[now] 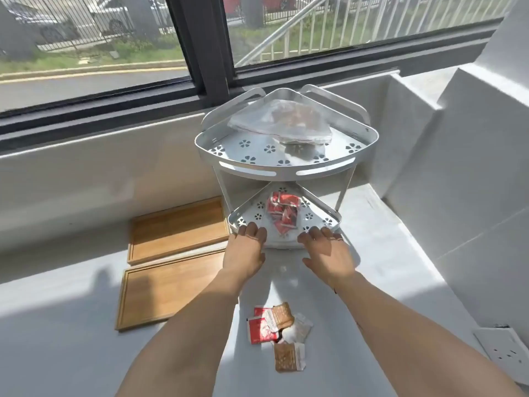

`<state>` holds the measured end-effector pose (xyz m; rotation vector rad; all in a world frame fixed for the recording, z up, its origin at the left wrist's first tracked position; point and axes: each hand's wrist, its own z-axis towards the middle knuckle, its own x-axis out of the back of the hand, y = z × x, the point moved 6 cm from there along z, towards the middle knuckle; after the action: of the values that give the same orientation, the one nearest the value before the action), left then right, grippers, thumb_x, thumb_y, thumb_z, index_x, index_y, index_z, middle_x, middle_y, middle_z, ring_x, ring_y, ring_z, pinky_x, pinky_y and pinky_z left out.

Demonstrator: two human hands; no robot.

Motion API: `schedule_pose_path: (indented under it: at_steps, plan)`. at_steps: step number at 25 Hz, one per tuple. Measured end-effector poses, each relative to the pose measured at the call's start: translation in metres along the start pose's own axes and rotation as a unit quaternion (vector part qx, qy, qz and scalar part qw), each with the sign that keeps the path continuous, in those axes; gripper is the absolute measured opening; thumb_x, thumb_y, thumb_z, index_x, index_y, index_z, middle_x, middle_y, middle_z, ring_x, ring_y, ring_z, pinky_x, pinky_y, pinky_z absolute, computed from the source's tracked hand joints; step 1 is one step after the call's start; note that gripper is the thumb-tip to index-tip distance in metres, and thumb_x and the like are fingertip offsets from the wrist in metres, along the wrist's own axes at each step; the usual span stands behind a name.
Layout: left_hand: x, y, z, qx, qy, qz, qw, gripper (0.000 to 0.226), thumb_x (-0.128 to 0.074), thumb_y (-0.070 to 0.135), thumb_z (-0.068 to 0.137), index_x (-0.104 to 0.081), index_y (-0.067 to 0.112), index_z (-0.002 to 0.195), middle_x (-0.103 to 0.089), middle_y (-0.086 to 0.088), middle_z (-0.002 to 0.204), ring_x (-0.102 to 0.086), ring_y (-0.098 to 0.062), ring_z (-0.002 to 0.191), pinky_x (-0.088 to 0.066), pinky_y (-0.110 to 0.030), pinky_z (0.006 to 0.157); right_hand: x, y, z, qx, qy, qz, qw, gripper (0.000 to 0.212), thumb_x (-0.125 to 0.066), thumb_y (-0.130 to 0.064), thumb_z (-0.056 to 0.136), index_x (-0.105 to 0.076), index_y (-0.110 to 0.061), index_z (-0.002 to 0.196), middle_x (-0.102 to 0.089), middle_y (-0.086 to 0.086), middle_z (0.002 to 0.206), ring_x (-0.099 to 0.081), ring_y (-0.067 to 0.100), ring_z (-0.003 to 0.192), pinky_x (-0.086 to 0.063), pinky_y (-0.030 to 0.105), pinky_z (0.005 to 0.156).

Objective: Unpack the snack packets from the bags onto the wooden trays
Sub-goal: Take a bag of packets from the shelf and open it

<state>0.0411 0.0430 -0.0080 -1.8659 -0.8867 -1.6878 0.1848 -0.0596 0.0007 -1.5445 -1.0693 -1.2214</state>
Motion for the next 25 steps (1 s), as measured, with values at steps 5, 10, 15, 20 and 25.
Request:
schedule_pose_path:
  at_steps: [5, 10, 15, 20, 25]
  plan:
    - [-0.014, -0.002, 0.016, -0.021, 0.01, 0.001, 1.0, 0.037, -0.066, 0.012, 0.076, -0.056, 0.011, 0.111, -0.056, -0.011, 0.114, -0.057, -0.034, 0.103, -0.045, -0.039, 0.08, -0.015, 0.002, 0.023, 0.008, 0.019, -0.026, 0.999, 0.033, -0.076, -0.015, 0.065, -0.064, -0.017, 0.096, -0.064, 0.005, 0.092, -0.06, 0.03, 0.086, -0.046, 0.037, 0.068]
    - [-0.012, -0.008, 0.023, -0.034, 0.028, -0.027, 0.999, 0.02, -0.056, 0.008, 0.085, -0.059, 0.008, 0.105, -0.059, -0.014, 0.105, -0.061, -0.035, 0.089, -0.044, -0.037, 0.065, -0.014, 0.005, 0.036, 0.035, 0.053, -0.016, 0.998, 0.015, -0.079, -0.007, 0.064, -0.07, -0.015, 0.072, -0.065, 0.003, 0.065, -0.061, 0.031, 0.065, -0.046, 0.032, 0.058]
    - [0.009, -0.005, 0.018, -0.001, 0.027, -0.055, 0.998, 0.018, -0.051, 0.007, 0.092, -0.055, 0.01, 0.109, -0.056, -0.011, 0.11, -0.061, -0.034, 0.091, -0.055, -0.043, 0.065, 0.019, 0.005, 0.035, 0.02, 0.056, 0.007, 0.998, 0.018, -0.051, -0.017, 0.092, -0.068, -0.015, 0.098, -0.07, 0.008, 0.091, -0.062, 0.032, 0.088, -0.048, 0.032, 0.072]
    - [0.05, -0.004, -0.001, 0.048, 0.031, -0.081, 0.995, 0.02, -0.054, 0.004, 0.088, -0.052, 0.014, 0.105, -0.053, -0.009, 0.113, -0.06, -0.033, 0.092, -0.052, -0.04, 0.065, 0.047, 0.003, 0.026, -0.052, 0.042, 0.141, 0.988, 0.021, -0.047, -0.024, 0.092, -0.066, -0.024, 0.1, -0.065, 0.01, 0.103, -0.059, 0.033, 0.098, -0.044, 0.031, 0.073]
    - [0.087, -0.005, -0.031, 0.052, 0.089, -0.12, 0.987, 0.016, -0.047, 0.003, 0.09, -0.05, 0.015, 0.1, -0.05, -0.005, 0.104, -0.053, -0.027, 0.093, -0.044, -0.038, 0.067, 0.078, -0.011, 0.009, -0.086, 0.102, 0.181, 0.974, 0.02, -0.05, -0.025, 0.094, -0.069, -0.023, 0.1, -0.065, 0.004, 0.111, -0.059, 0.033, 0.099, -0.049, 0.035, 0.074]
